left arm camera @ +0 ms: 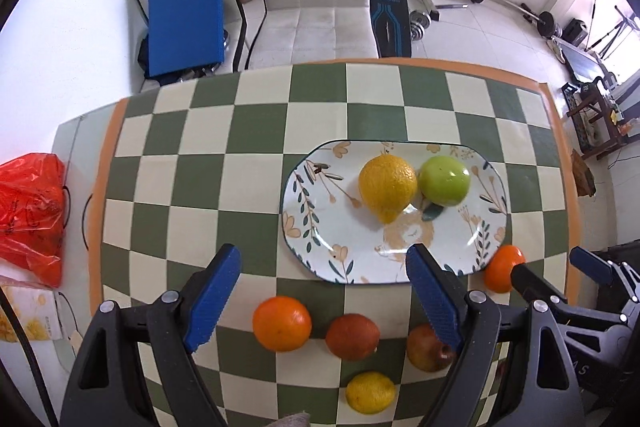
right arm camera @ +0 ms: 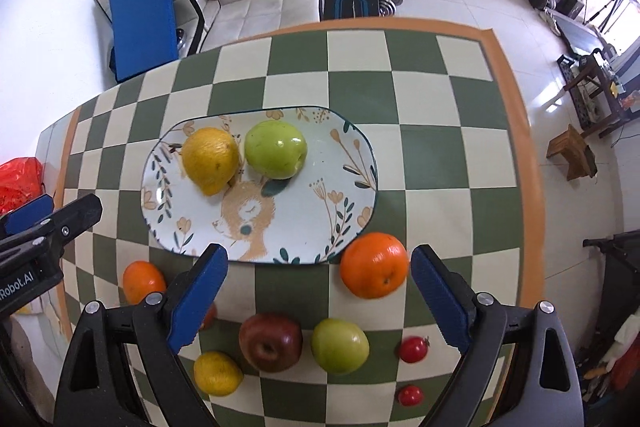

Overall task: Organize fruits
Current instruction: 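Open both tools and lift them away from the plate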

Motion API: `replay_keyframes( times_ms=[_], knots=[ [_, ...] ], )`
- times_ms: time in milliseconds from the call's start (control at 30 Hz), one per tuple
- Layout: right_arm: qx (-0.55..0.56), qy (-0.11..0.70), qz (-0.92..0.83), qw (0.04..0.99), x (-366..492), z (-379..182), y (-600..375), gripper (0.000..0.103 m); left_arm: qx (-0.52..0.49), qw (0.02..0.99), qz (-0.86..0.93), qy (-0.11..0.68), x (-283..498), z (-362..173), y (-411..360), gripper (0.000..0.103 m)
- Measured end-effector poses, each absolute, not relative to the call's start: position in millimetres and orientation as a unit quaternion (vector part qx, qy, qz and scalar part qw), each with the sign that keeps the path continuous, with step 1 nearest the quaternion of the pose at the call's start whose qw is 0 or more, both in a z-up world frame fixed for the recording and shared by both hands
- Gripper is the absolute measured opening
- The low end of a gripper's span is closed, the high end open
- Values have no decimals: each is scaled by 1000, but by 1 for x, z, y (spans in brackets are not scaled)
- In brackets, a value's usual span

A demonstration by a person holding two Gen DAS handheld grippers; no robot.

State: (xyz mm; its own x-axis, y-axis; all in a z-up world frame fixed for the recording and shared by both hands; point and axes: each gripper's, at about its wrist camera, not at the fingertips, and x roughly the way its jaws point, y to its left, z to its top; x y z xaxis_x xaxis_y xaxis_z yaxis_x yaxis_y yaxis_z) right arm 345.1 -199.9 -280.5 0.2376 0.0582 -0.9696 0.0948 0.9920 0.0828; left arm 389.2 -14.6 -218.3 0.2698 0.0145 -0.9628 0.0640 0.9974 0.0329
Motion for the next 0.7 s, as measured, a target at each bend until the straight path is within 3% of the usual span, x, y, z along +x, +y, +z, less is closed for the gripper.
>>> replay_keyframes(
  times_ms=[700],
  knots=[
    [69, 537, 5, 841, 227, -148, -182, 95, 35, 841, -35, 539, 279, -113, -13, 84]
  ],
)
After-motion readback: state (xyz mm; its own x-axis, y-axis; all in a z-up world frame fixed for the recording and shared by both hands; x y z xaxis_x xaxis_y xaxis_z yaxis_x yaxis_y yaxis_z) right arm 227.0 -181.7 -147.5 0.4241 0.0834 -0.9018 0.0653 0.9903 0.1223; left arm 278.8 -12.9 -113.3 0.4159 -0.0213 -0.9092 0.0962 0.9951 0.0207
